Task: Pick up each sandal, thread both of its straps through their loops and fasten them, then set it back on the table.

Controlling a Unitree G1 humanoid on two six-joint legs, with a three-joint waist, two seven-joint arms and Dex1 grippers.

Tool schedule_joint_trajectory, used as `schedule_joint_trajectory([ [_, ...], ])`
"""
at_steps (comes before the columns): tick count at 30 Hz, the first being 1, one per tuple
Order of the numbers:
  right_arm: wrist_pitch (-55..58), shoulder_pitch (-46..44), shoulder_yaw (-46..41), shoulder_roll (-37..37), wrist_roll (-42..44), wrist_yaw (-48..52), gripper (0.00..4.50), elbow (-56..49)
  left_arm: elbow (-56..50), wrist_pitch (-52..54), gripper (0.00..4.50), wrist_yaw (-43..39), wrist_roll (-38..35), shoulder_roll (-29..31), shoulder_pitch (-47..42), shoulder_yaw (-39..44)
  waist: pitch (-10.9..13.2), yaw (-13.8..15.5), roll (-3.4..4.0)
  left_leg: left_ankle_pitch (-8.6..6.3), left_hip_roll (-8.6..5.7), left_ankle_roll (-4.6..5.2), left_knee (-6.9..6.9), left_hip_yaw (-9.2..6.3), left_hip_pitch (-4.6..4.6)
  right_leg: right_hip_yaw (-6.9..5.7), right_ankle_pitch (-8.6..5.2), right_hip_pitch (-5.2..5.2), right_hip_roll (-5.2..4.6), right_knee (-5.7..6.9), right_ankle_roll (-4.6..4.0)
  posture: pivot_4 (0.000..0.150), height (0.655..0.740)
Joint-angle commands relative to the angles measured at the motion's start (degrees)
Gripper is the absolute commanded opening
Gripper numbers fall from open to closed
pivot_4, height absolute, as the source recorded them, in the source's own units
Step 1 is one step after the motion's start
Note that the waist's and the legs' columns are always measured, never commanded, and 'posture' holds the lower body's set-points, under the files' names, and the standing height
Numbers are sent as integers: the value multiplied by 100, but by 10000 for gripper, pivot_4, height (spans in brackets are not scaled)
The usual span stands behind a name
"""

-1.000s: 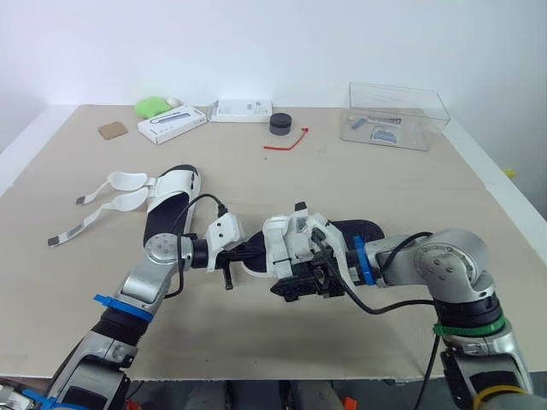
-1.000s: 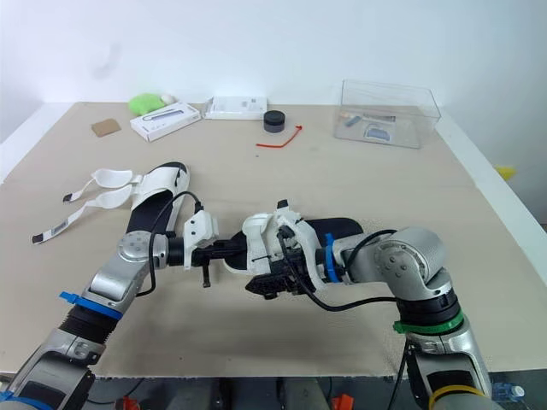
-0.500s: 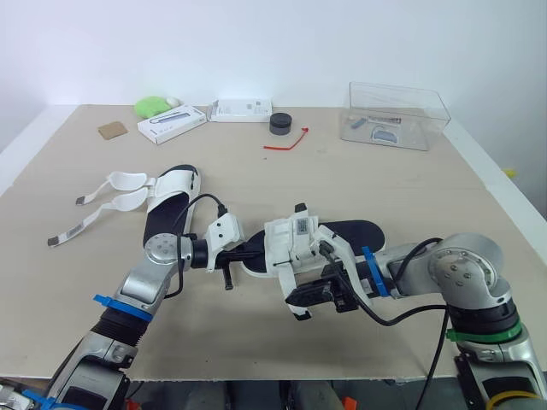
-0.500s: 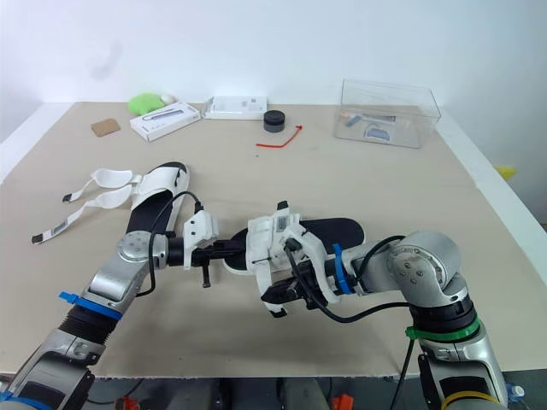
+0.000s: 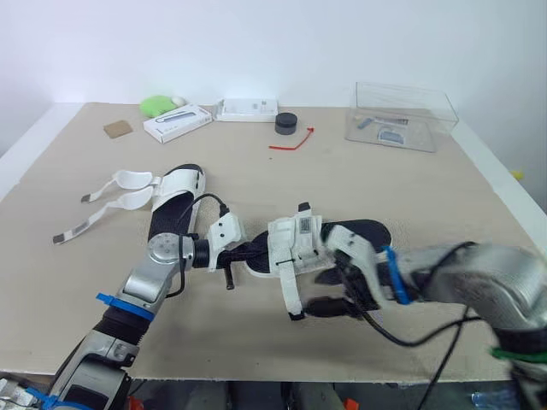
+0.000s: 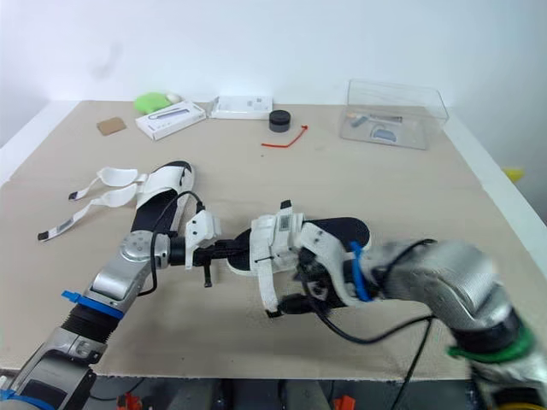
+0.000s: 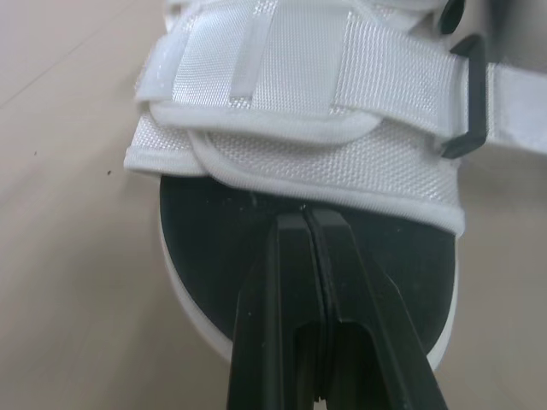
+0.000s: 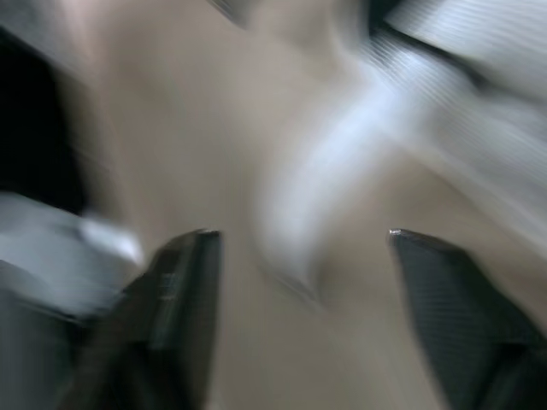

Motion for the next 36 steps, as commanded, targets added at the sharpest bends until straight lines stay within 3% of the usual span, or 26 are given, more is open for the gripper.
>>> schedule_joint_trajectory([
  [1, -3328, 695, 486, -520, -2064, 878, 43966, 102, 172, 81, 0, 43, 167, 41, 51, -56, 0, -16, 0, -1, 0, 0, 0, 1, 1, 1, -1, 1, 0, 0, 2, 1500, 7400],
  [3, -5091, 1093, 467, -593, -2890, 934, 43966, 647, 188, 80, 0, 37, 164, 32, 36, -61, 1, -15, -1, -1, 1, -2, 0, 8, 5, 7, -1, 0, 2, 1, 2, 1500, 7400],
  [6, -8377, 1106, 352, -379, -4526, 176, 43966, 1877, 208, 86, 0, 17, 150, 13, 16, -73, 2, -19, -2, 3, 1, -8, 0, 33, 28, 19, 10, 8, 9, 3, 7, 1500, 7400],
  [12, -11339, 445, 44, 328, -6482, -1220, 43966, 3214, 238, 104, 0, 4, 145, 4, -10, -69, 11, -14, -15, 13, 6, -19, 0, 73, 57, 49, 27, 15, 15, 8, 2, 1500, 7400],
  [21, -11741, -107, -6, 1317, -7105, -1783, 43966, 3528, 185, 150, 0, 18, 130, 15, 27, -35, 11, -12, -18, 12, 6, -18, -7, 85, 67, 95, 53, 16, 26, 12, -40, 1500, 7400],
  [36, -11879, -808, 601, 1782, -7487, -1453, 43966, 3916, 92, 220, 0, 88, 113, 8, 98, -10, 11, -13, -17, 11, 6, -15, -8, 99, 82, 113, 56, 22, 31, 15, -42, 1500, 7400],
])
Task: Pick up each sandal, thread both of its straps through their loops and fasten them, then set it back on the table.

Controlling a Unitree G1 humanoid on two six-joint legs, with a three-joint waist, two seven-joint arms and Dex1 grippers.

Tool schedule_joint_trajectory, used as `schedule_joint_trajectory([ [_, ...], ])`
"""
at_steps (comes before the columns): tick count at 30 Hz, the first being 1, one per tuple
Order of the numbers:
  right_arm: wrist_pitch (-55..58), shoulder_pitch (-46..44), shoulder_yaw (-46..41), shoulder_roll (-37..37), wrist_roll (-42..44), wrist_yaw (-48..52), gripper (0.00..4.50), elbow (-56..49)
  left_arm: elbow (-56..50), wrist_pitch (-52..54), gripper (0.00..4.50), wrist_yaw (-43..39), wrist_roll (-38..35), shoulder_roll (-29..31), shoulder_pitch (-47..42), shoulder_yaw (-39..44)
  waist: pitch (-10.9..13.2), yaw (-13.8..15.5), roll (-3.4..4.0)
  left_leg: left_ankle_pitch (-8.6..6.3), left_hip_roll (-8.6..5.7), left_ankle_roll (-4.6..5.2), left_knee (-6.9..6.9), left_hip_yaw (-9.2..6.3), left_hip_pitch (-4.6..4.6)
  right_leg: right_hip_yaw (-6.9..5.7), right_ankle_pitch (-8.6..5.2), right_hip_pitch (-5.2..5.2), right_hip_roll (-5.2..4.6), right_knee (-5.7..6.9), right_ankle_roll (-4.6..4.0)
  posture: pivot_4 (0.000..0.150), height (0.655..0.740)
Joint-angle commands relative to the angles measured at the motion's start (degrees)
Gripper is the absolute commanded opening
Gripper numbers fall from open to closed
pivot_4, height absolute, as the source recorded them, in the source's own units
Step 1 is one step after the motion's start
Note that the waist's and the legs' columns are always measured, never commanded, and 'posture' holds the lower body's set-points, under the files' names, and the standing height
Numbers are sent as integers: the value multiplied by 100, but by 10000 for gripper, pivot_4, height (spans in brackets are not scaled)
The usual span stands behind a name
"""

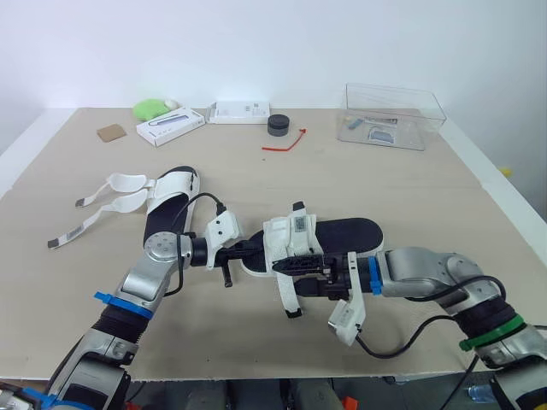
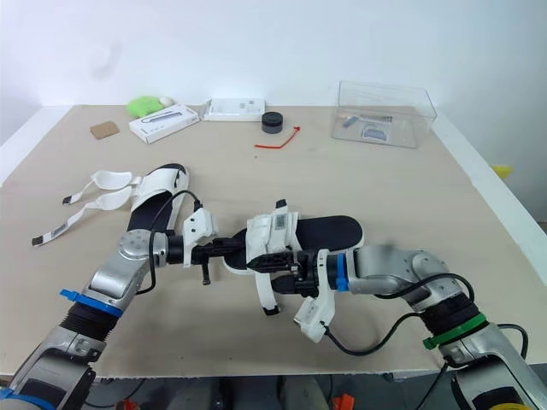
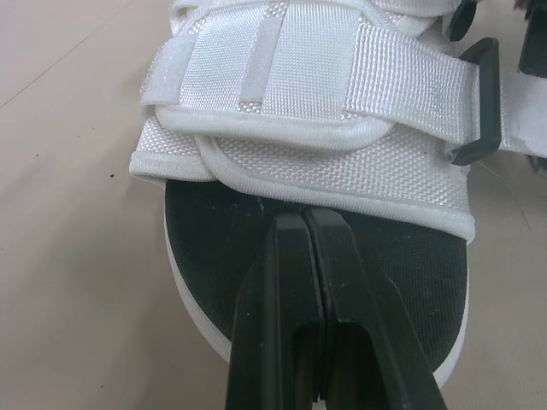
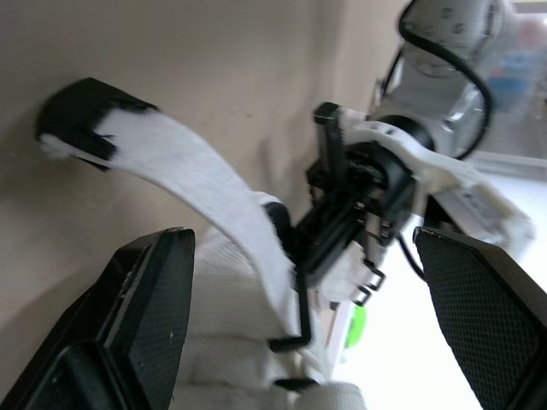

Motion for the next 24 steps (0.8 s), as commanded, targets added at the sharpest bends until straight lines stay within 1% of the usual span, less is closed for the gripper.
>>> schedule_joint_trajectory([
  [1, -21, -162, 118, 46, 234, 148, 43966, 13, 40, 100, 0, 31, 93, 16, 113, -47, 0, 0, 0, 0, 0, 0, 0, 0, 0, 1, 0, 0, 0, 0, 0, 1500, 7400],
  [5, 149, -174, 351, 24, 895, 503, 43966, 56, 36, 103, 0, 34, 100, 23, 117, -48, 0, 0, 0, -1, 0, 1, 0, 0, 1, 2, 1, 1, 1, 0, 0, 1500, 7400],
  [7, 333, -151, 434, 30, 1329, 707, 38953, 29, 27, 107, 0, 34, 101, 31, 123, -50, 0, 0, 0, -1, 0, 1, 0, 0, 3, 3, 1, 2, 1, 1, -1, 1500, 7400],
  [8, 449, -134, 470, 39, 1567, 813, 35424, 3, 21, 113, 0, 33, 97, 36, 126, -50, 0, 0, 0, -1, 1, 1, 0, 0, 3, 4, 2, 2, 0, 1, -1, 1500, 7400],
  [9, 566, -118, 480, 56, 1741, 900, 30699, -21, 19, 118, 0, 30, 94, 42, 129, -51, 0, 0, 0, -1, 1, 1, 0, 1, 4, 4, 3, 2, 0, 1, -1, 1500, 7400],
  [11, 704, -103, 480, 83, 1870, 1044, 21168, -23, 22, 119, 0, 26, 93, 53, 131, -52, 0, 0, 0, -1, 1, 1, 0, 1, 6, 5, 4, 3, 0, 1, -1, 1500, 7400],
  [12, 753, -89, 470, 98, 1896, 1096, 15342, -11, 20, 124, 0, 27, 91, 56, 132, -51, 0, 0, 0, -1, 1, 1, 0, 1, 7, 5, 4, 4, 0, 1, -1, 1500, 7400],
  [15, 891, -30, 422, 151, 2042, 1220, 986, -17, 20, 128, 0, 27, 88, 60, 132, -48, 0, 0, 0, -1, 2, 1, 0, 1, 8, 4, 4, 4, 1, 1, -2, 1500, 7400],
  [16, 962, 1, 400, 173, 2105, 1253, 302, -43, 24, 125, 0, 27, 90, 62, 131, -48, 0, 0, 0, -1, 2, 1, 0, 1, 7, 3, 3, 4, 1, 1, -2, 1500, 7400],
  [21, 1543, 195, 286, 301, 2753, 1479, 302, -292, 35, 121, 0, 30, 92, 72, 126, -44, 0, 0, 0, -1, 3, 1, -1, 0, 8, 4, 3, 4, 2, 2, -2, 1500, 7400],
  [22, 1916, 263, 261, 322, 3174, 1617, 302, -450, 45, 117, 0, 28, 92, 70, 120, -44, 0, 0, 0, -1, 3, 1, -1, 0, 8, 4, 4, 4, 2, 3, -2, 1500, 7400],
  [23, 2732, 340, 201, 371, 3787, 1792, 302, -716, 61, 108, 0, 22, 95, 69, 110, -47, 0, -1, 0, -1, 3, 1, -1, 0, 8, 4, 4, 4, 2, 3, -2, 1500, 7400],
  [24, 3344, 395, 150, 407, 4220, 1925, 302, -922, 72, 102, 0, 19, 97, 68, 103, -49, 0, -1, 0, -1, 4, 1, -1, 0, 8, 5, 4, 4, 2, 3, -3, 1500, 7400],
])
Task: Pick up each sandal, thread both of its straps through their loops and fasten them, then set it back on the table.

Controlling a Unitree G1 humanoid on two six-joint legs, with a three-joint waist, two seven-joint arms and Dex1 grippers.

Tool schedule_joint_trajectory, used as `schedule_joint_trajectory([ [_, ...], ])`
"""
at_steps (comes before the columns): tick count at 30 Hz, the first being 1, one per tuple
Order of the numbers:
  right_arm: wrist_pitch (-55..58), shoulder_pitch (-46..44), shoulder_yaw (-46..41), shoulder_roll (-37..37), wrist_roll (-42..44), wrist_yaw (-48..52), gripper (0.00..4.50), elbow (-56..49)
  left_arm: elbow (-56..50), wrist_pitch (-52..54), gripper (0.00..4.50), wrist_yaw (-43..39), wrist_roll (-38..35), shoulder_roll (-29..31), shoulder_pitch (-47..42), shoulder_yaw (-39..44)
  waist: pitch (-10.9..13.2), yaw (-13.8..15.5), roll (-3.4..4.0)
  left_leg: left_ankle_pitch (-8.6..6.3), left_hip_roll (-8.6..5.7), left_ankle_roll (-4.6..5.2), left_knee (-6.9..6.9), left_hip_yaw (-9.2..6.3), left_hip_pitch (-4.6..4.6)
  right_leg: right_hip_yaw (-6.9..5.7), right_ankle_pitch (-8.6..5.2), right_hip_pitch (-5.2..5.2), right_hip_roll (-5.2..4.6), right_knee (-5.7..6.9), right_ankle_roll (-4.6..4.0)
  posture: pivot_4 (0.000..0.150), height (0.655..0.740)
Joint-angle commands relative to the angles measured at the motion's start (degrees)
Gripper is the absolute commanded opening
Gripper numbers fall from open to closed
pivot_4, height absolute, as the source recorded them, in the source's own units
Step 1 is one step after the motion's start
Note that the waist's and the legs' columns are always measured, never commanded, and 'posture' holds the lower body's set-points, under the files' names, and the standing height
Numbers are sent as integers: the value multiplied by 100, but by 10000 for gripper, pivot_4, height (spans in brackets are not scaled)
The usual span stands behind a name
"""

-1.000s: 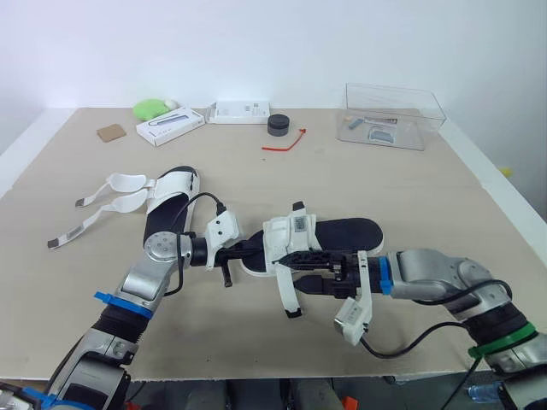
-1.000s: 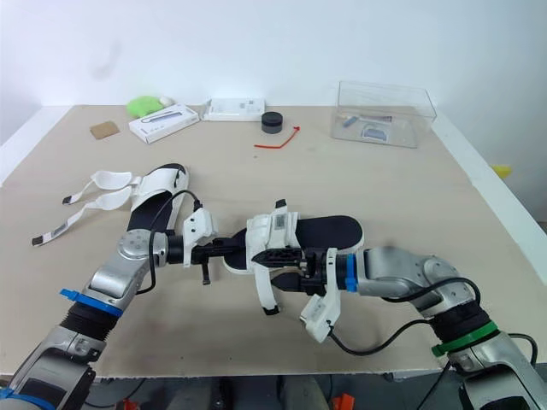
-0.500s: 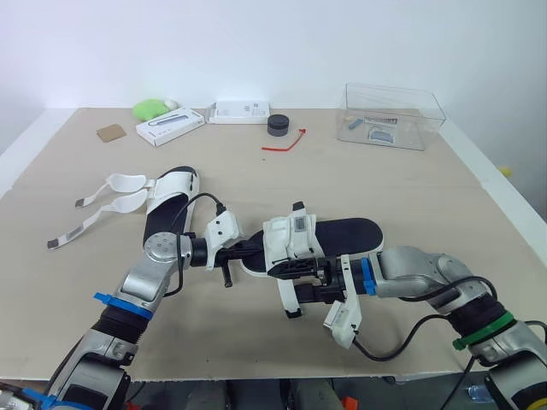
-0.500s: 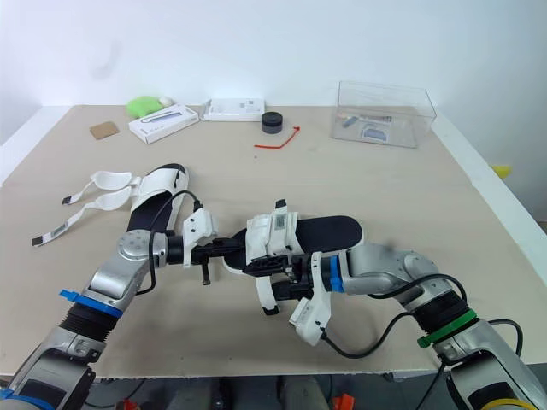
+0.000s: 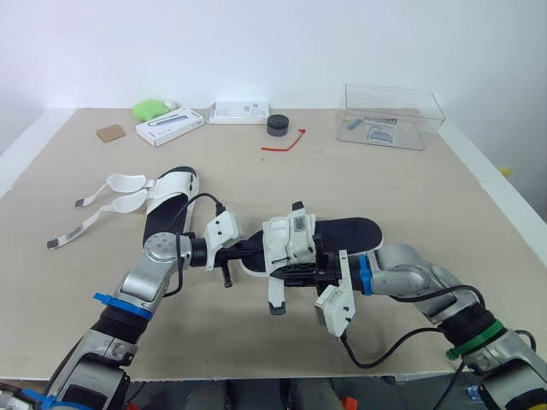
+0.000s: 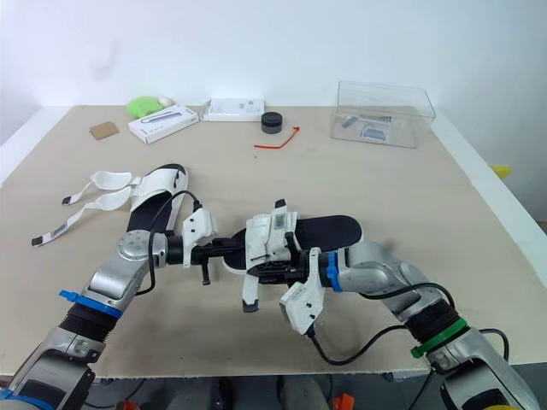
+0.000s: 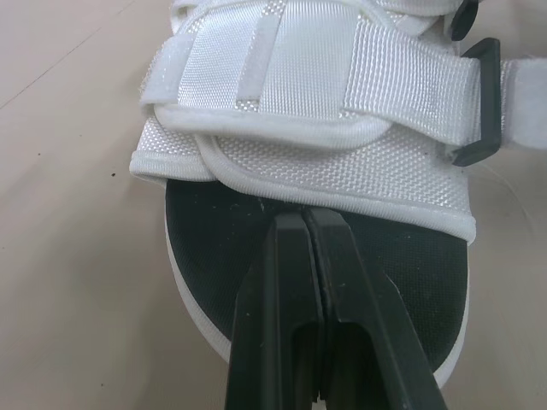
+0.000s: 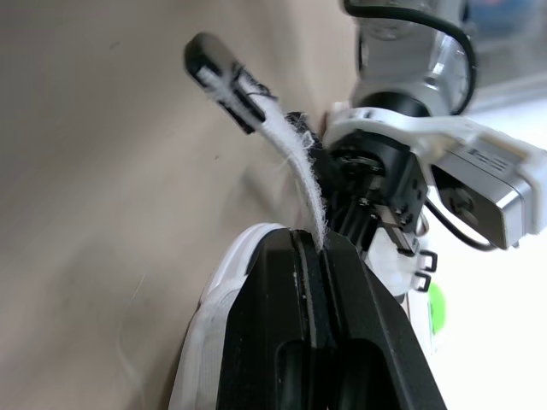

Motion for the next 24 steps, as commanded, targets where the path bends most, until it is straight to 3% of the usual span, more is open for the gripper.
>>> schedule_joint_trajectory([
  [1, 2205, 94, -358, 140, 1762, 385, 302, -918, 105, 83, 0, -37, 108, 51, 71, -59, 0, 0, 0, 0, 4, 0, 0, -1, 0, 0, 1, 0, -7, 0, -2, 1500, 7400],
  [5, 5323, -163, -746, 427, 3412, 140, 302, -1609, 164, 61, 0, -48, 117, 36, 42, -65, 0, 1, 0, 1, 9, 0, 1, -4, 0, -9, 8, 0, -16, 0, -13, 1500, 7400],
  [10, 7953, -649, -1175, 757, 4338, -357, 302, -1661, 188, 50, 0, -48, 123, 6, 27, -62, 0, 3, 0, 1, 17, -1, 1, -9, -4, -33, 13, -5, -21, 0, -28, 1500, 7400],
  [17, 9580, -1042, -1462, 1043, 4501, -739, 302, -1410, 207, 42, 0, -28, 125, -5, 16, -42, 0, 2, 0, 2, 17, -1, 1, -11, -11, -49, 13, -8, -25, -1, -29, 1500, 7400],
  [24, 10040, -1211, -1520, 1173, 4346, -859, 302, -1214, 169, 62, 0, -4, 117, -11, 57, -40, -1, 1, 0, 2, 16, 0, 1, -11, -12, -59, 11, -8, -22, -1, -26, 1500, 7400],
])
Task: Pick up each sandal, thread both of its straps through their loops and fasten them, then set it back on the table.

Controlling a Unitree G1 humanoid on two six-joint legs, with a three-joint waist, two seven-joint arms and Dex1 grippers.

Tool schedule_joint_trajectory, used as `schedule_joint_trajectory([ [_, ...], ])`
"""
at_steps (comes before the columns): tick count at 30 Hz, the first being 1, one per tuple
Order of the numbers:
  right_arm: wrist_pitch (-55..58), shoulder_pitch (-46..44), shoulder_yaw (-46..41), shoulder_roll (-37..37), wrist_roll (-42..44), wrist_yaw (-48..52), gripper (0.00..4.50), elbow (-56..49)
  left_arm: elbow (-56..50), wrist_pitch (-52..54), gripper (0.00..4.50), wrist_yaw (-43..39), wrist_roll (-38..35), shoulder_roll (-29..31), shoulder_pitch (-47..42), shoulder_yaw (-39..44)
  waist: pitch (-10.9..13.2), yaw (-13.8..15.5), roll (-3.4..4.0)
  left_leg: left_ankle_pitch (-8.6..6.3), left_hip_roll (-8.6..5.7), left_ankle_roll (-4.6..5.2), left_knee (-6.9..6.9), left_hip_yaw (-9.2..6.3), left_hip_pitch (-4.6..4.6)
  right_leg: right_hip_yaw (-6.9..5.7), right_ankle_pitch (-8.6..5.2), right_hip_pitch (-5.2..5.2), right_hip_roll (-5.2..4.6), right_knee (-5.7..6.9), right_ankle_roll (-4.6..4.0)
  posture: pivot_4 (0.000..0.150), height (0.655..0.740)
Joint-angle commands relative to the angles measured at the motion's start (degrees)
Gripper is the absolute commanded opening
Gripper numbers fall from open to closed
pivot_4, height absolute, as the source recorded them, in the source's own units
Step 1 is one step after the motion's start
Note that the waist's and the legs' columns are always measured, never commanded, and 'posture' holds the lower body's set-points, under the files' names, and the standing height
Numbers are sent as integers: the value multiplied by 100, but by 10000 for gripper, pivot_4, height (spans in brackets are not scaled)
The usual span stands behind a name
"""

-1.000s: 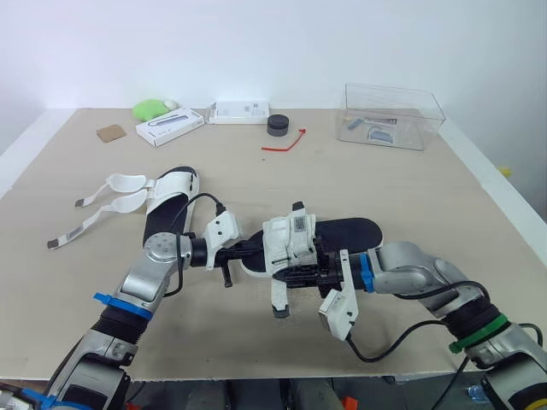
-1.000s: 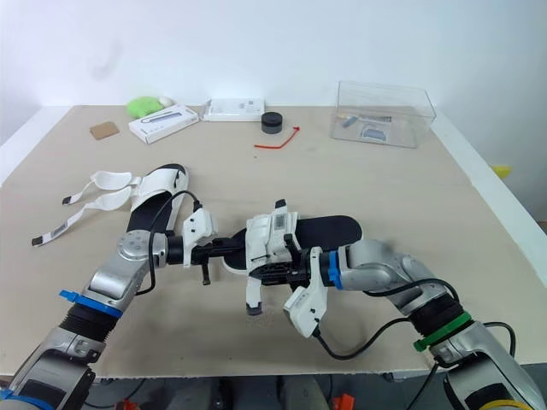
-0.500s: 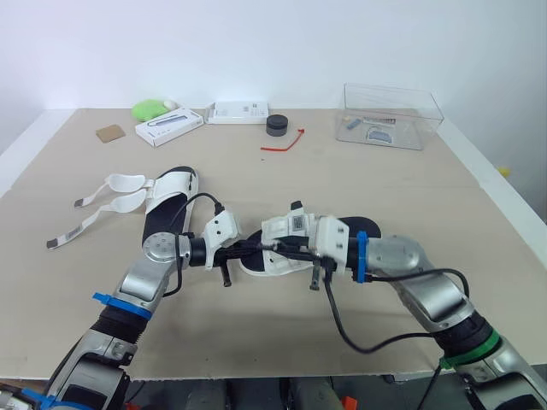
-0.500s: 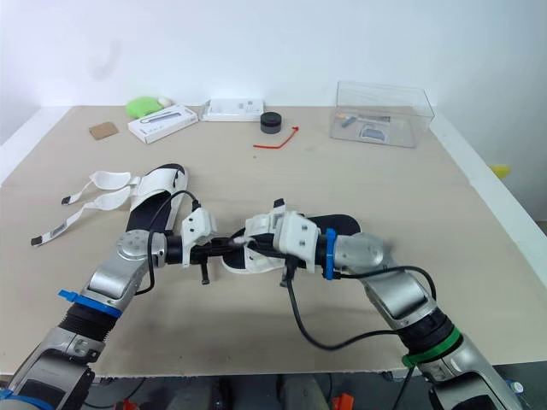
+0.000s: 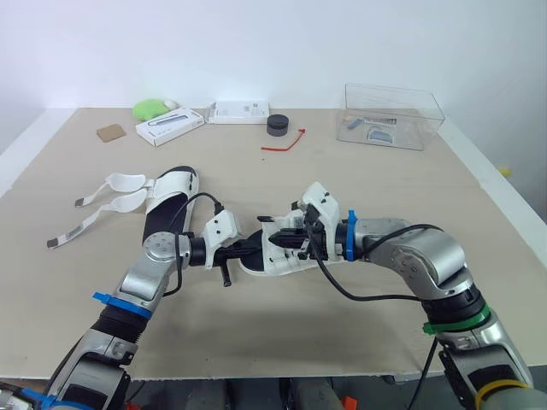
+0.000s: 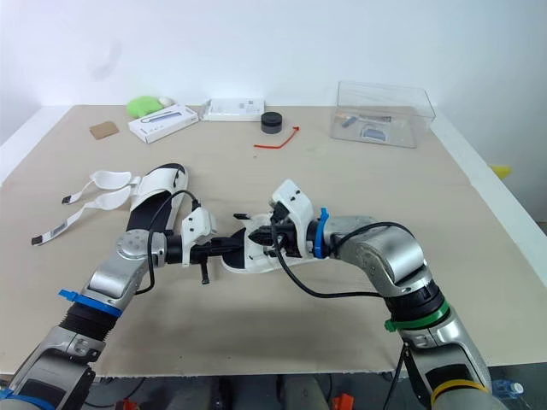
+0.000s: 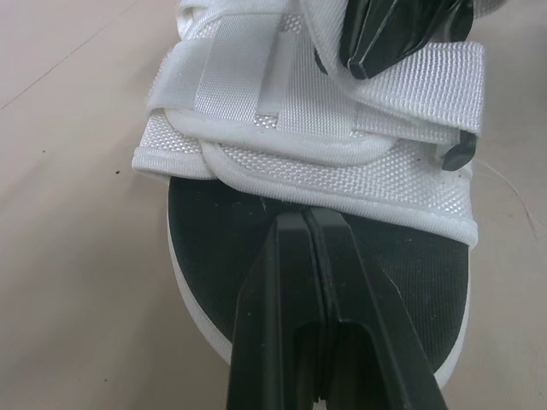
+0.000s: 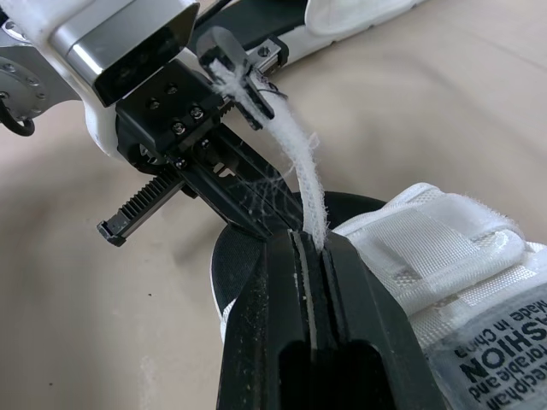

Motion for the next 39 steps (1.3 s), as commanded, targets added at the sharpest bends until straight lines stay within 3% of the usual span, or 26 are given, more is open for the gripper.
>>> schedule_joint_trajectory([
  [1, 136, -191, -322, 80, -93, -162, 3492, 100, 95, 84, 0, 4, 115, 2, 85, -82, 0, 0, 0, 0, 0, 0, 0, 0, 0, 0, 0, 0, 1, 0, 0, 1500, 7400],
  [3, 143, -255, -389, 137, -149, -209, 9954, 152, 93, 83, 0, 1, 114, 14, 98, -79, 0, -1, 0, 0, 0, 0, 0, 0, 0, 1, 1, 0, 2, 0, 2, 1500, 7400],
  [8, 5, -397, -492, 203, -314, -280, 33056, 165, 107, 91, 0, -2, 106, 17, 89, -70, 0, -1, 0, 0, -1, 0, 0, 0, -1, 0, -2, -1, 6, 0, 5, 1500, 7400],
  [15, -524, -518, -542, 156, -657, -170, 33056, -56, 139, 70, 0, -13, 120, 9, 61, -80, 0, -1, 0, 0, -1, 0, -1, -1, -8, 1, -3, -5, 1, -2, 6, 1500, 7400],
  [20, -1446, -641, 48, -13, -1135, 570, 33056, -265, 157, 52, 0, -24, 124, -2, 53, -90, 0, -2, 1, 0, -1, 1, -1, -2, -8, 0, -5, -5, 17, -2, 9, 1500, 7400],
  [23, -1848, -712, 337, -36, -1430, 908, 25168, -58, 172, 44, 0, -26, 122, -18, 34, -85, 0, -2, 1, 0, -1, 1, -1, -3, -8, -1, -6, -5, 18, -2, 10, 1500, 7400],
  [28, -1774, -829, 617, 47, -1768, 1083, 1074, 364, 156, 43, 0, -53, 90, -5, 48, -47, 0, -2, 1, 0, -3, 1, -1, -2, -9, -1, -6, -5, 14, -2, 8, 1500, 7400],
  [39, -906, -1398, 21, 431, -1552, 1072, 1074, 1186, 47, 53, 0, -44, 92, 9, 172, -37, 1, -1, 1, 0, -3, 0, -14, -4, -12, -19, -9, -12, -14, -3, -9, 1500, 7400],
])
